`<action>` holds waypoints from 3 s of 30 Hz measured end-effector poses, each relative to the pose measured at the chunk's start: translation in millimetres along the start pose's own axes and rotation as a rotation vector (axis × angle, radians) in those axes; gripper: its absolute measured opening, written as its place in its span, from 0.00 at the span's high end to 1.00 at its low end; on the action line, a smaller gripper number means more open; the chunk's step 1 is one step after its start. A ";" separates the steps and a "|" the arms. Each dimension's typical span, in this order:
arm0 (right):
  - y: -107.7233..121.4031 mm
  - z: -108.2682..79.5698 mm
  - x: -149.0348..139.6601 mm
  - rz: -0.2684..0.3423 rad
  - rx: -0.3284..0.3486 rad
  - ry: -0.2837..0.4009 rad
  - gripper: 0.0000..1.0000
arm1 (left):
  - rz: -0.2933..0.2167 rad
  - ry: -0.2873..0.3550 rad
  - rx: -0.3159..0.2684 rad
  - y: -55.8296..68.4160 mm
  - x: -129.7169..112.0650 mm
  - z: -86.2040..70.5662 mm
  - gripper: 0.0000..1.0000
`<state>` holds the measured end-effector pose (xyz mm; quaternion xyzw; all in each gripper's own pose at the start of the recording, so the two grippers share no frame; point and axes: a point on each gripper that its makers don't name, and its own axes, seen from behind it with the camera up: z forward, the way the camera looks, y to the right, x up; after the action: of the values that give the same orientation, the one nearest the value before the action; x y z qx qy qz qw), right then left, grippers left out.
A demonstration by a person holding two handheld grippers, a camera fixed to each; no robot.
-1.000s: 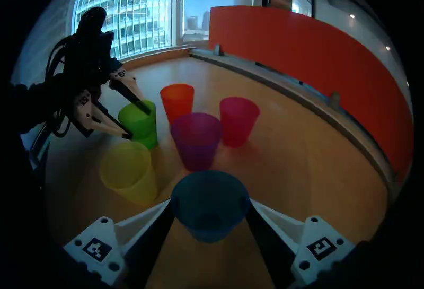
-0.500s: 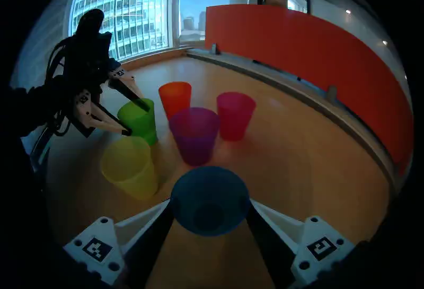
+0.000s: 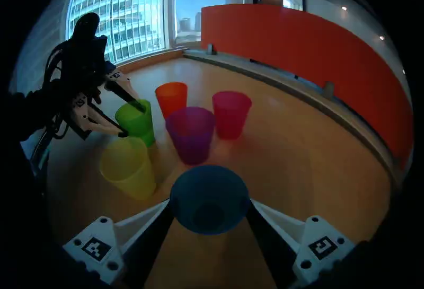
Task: Pour water
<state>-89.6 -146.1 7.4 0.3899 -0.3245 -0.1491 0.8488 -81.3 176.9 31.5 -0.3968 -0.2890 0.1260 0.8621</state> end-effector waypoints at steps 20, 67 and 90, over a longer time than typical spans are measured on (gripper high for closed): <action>0.7 -23.5 -12.7 0.030 -0.026 0.010 0.00 | -0.019 -0.018 0.030 -0.8 -15.8 -16.1 0.07; 16.9 -117.7 15.8 0.194 -0.367 0.390 0.01 | -0.168 0.371 0.523 -43.9 7.5 -143.0 0.07; 63.6 -167.9 23.0 0.300 -0.663 0.598 0.01 | -0.215 0.513 0.732 -65.4 17.6 -184.5 0.07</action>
<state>39.5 -21.4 -15.9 0.0722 -0.0534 -0.0014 0.9960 42.4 29.2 -7.6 -0.0523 -0.0422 0.0273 0.9974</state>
